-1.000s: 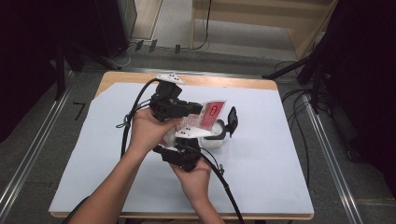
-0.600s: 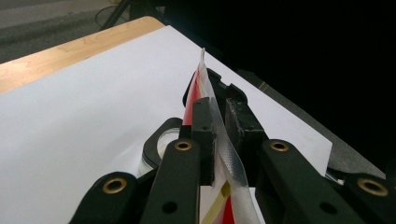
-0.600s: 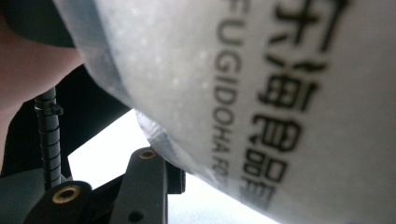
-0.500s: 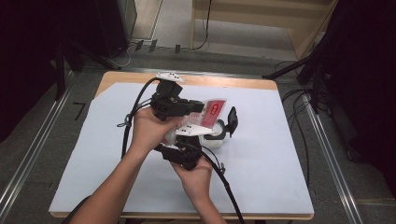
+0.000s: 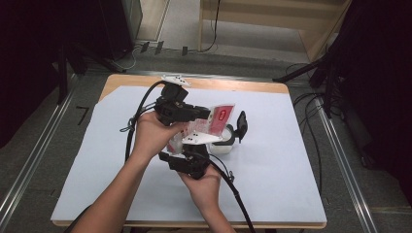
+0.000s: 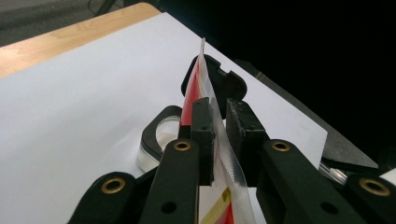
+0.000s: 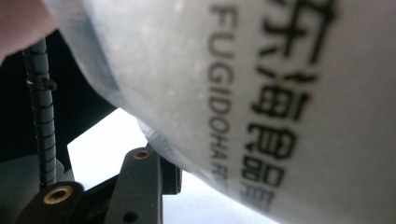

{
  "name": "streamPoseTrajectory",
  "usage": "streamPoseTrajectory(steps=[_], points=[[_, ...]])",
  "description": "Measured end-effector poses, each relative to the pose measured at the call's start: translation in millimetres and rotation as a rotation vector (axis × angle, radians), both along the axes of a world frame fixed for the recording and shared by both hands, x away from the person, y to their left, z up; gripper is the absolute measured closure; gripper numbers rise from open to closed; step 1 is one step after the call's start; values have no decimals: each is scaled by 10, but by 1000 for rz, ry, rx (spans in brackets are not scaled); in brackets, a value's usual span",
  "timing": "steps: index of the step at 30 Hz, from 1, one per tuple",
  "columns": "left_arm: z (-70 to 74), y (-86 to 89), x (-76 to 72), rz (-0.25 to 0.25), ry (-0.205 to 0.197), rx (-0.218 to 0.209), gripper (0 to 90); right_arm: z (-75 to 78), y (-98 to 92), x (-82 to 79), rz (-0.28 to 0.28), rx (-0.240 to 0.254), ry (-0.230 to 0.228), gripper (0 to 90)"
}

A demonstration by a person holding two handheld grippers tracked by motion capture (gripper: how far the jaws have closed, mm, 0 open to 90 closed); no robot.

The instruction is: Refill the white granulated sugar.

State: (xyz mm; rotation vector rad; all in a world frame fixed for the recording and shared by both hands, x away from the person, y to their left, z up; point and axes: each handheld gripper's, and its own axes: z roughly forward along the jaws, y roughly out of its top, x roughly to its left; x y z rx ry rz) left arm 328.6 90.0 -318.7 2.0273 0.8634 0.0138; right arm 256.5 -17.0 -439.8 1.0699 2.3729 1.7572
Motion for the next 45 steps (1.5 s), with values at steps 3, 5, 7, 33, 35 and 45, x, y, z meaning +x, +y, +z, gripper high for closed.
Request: streamPoseTrajectory(steps=[3, 5, 7, 33, 35, 45], points=[[1, 14, 4, -4, 13, 2, 820, -20, 12, -6, 11, -9, -9, 579], [-1, 30, 7, -12, 29, 2, 819, -42, 19, -11, 20, -4, 0, 566], [5, 42, 6, -16, 46, 20, 817, -60, 24, -22, 27, -12, -2, 565], [-79, 8, 49, -46, 110, 105, 816, -299, 75, -68, 67, -70, 11, 548], [-95, -5, 51, -45, 115, 104, 817, -314, 75, -72, 70, -76, 15, 545], [-183, -50, 83, -59, 137, 158, 814, -377, 87, -85, 89, -108, 3, 539]])
